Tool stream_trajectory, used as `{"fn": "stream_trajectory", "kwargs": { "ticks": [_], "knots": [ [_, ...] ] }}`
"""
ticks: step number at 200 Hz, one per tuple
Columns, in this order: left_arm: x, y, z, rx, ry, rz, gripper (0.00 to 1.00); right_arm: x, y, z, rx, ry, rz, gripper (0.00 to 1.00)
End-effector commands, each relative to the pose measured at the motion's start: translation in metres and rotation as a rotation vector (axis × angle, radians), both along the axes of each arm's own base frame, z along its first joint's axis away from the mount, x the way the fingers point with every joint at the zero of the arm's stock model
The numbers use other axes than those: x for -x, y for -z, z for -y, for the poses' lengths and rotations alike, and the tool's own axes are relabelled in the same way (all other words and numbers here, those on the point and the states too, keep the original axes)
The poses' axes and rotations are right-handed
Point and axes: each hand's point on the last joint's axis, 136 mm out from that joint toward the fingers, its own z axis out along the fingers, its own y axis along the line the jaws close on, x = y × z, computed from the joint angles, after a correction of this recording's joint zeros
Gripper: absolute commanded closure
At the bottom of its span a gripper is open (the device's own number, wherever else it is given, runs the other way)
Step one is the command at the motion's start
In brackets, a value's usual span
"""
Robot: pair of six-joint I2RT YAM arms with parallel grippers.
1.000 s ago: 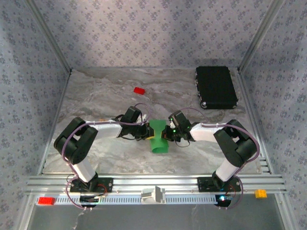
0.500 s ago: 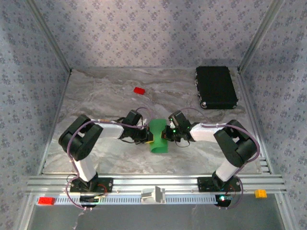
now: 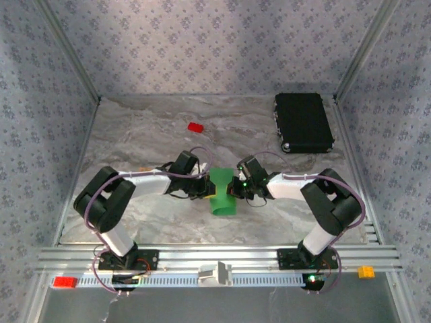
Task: Fold a paper plane with a square sheet of paper (pick it up from the middle)
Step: First fold the square sheet of paper in half at the center of the table.
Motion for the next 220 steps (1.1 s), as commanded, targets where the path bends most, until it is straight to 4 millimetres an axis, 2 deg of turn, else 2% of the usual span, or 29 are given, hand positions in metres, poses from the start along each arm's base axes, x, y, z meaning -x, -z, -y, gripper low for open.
{"fn": "stream_trajectory", "kwargs": {
  "ticks": [1,57,127,148,189,220],
  "knots": [
    [0.006,-0.012,0.009,0.06,0.007,-0.043,0.92,0.036,0.042,0.039,0.186,0.03,-0.153,0.97],
    [0.026,0.018,0.008,0.012,0.021,-0.092,0.93,0.036,0.042,0.039,0.189,0.027,-0.156,0.97],
    [0.047,0.055,-0.024,-0.104,0.035,-0.079,0.94,0.037,0.043,0.041,0.194,0.03,-0.155,0.97],
    [0.044,0.042,-0.019,-0.064,0.035,-0.049,0.94,0.037,0.042,0.04,0.193,0.029,-0.157,0.97],
    [0.028,-0.008,-0.006,0.017,0.02,0.046,0.92,0.037,0.042,0.04,0.195,0.028,-0.156,0.97],
    [0.027,-0.018,0.003,0.071,0.023,0.044,0.92,0.036,0.042,0.039,0.193,0.028,-0.155,0.97]
  ]
}}
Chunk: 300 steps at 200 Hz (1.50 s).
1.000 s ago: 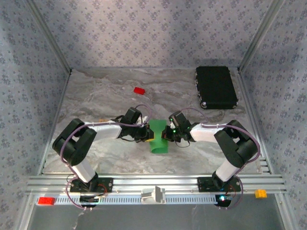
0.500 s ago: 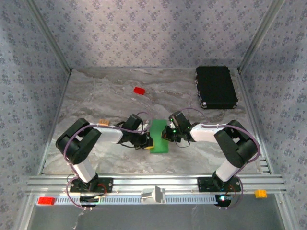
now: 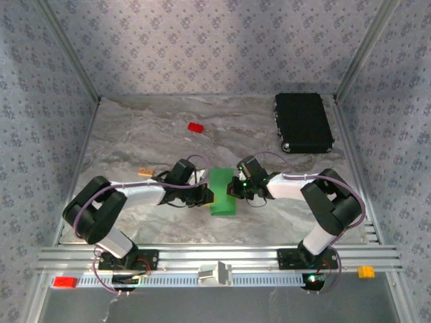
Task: Fold a paper plane with a square sheet of paper (pick it up from the middle)
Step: First fold the square sheet of paper in half at the center of the table.
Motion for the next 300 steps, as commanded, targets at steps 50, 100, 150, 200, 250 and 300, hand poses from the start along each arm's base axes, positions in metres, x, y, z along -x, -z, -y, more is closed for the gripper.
{"fn": "stream_trajectory", "kwargs": {
  "ticks": [50,100,150,200,250,300],
  "knots": [
    [0.014,0.02,0.007,-0.006,0.031,-0.06,0.92,0.037,0.043,0.04,0.194,0.029,-0.157,0.97],
    [0.039,0.052,-0.012,-0.12,0.062,-0.082,0.94,0.037,0.043,0.04,0.196,0.031,-0.158,0.97],
    [0.053,0.054,-0.024,-0.166,0.092,-0.065,0.95,0.036,0.044,0.04,0.196,0.029,-0.157,0.97],
    [0.063,0.051,-0.024,-0.209,0.14,-0.025,0.96,0.037,0.044,0.039,0.196,0.024,-0.157,0.97],
    [0.056,0.019,-0.016,-0.193,0.146,0.084,0.96,0.034,0.037,0.037,0.204,-0.025,-0.134,0.97],
    [0.02,-0.023,-0.025,-0.148,-0.007,0.178,0.95,0.028,0.022,0.029,0.199,-0.126,-0.088,0.96]
  ]
}}
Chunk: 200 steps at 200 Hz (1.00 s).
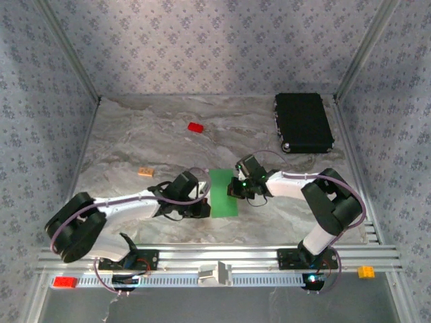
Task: Fold a paper plane with a square sheet of paper (pick it up from the middle)
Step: First fold the square sheet of paper in half at the center of the table.
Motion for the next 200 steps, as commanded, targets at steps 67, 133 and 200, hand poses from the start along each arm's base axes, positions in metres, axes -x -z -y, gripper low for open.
{"fn": "stream_trajectory", "kwargs": {
  "ticks": [67,133,200],
  "knots": [
    [-0.073,-0.024,0.03,0.189,-0.118,-0.019,0.94,0.023,0.026,0.029,0.15,-0.045,-0.103,0.95],
    [-0.072,0.028,0.034,0.106,-0.099,-0.114,0.95,0.023,0.026,0.027,0.139,-0.035,-0.103,0.95],
    [-0.069,0.028,0.027,0.087,-0.103,-0.101,0.95,0.018,0.017,0.023,0.136,-0.057,-0.083,0.94]
  ]
}}
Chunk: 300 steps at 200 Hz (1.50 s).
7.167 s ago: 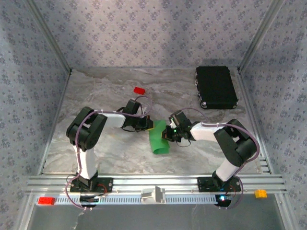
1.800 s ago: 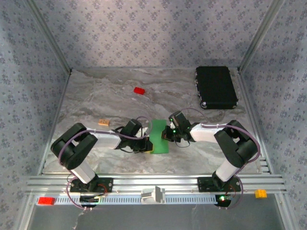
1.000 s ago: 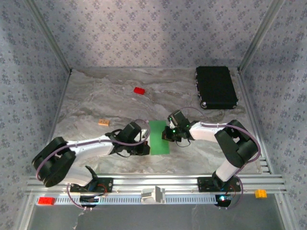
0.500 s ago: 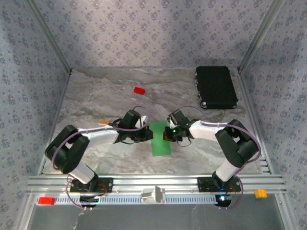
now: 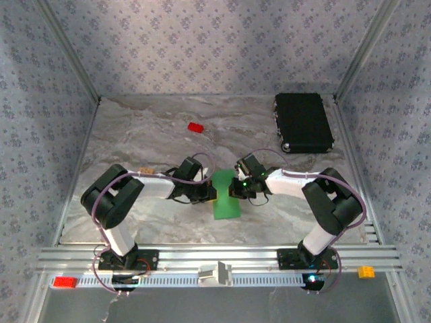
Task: Fold a paper plane with a square sheet of paper (pick it up from the middle)
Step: First fold the square sheet of paper in half at the center of the table.
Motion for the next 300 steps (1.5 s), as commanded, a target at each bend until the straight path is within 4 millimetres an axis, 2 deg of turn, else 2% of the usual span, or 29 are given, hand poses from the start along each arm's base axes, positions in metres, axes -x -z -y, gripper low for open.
{"fn": "stream_trajectory", "kwargs": {
  "ticks": [1,25,48,90,139,174,197,235,256,281,300],
  "knots": [
    [-0.002,-0.012,-0.001,0.008,0.014,0.039,0.95,0.014,0.017,0.018,0.097,-0.007,-0.07,0.94],
    [-0.019,-0.035,0.005,0.038,0.001,0.082,0.94,0.015,0.019,0.021,0.106,-0.002,-0.073,0.94],
    [-0.035,-0.039,0.01,0.055,-0.002,0.081,0.94,0.016,0.021,0.021,0.1,0.0,-0.077,0.94],
    [-0.064,-0.025,0.015,0.019,-0.044,0.062,0.95,0.016,0.023,0.021,0.101,0.003,-0.079,0.93],
    [-0.087,-0.017,0.015,-0.003,-0.061,0.087,0.95,0.018,0.024,0.022,0.099,0.007,-0.081,0.93],
    [-0.096,-0.02,0.012,-0.002,-0.063,0.109,0.95,0.019,0.026,0.023,0.096,0.013,-0.082,0.93],
    [-0.097,-0.016,0.007,-0.007,-0.072,0.107,0.95,0.019,0.026,0.022,0.093,0.013,-0.082,0.93],
    [-0.092,0.012,-0.006,-0.051,-0.108,0.061,0.95,0.018,0.026,0.02,0.088,0.014,-0.082,0.92],
    [-0.088,0.023,-0.01,-0.056,-0.116,0.033,0.96,0.013,0.015,0.013,0.054,0.016,-0.059,0.9],
    [-0.084,0.03,-0.013,-0.07,-0.112,0.018,0.97,0.002,-0.017,0.0,-0.023,0.025,0.003,0.83],
    [-0.081,0.032,-0.015,-0.077,-0.109,0.012,0.97,-0.001,-0.036,0.004,-0.034,0.073,0.042,0.76]
  ]
}}
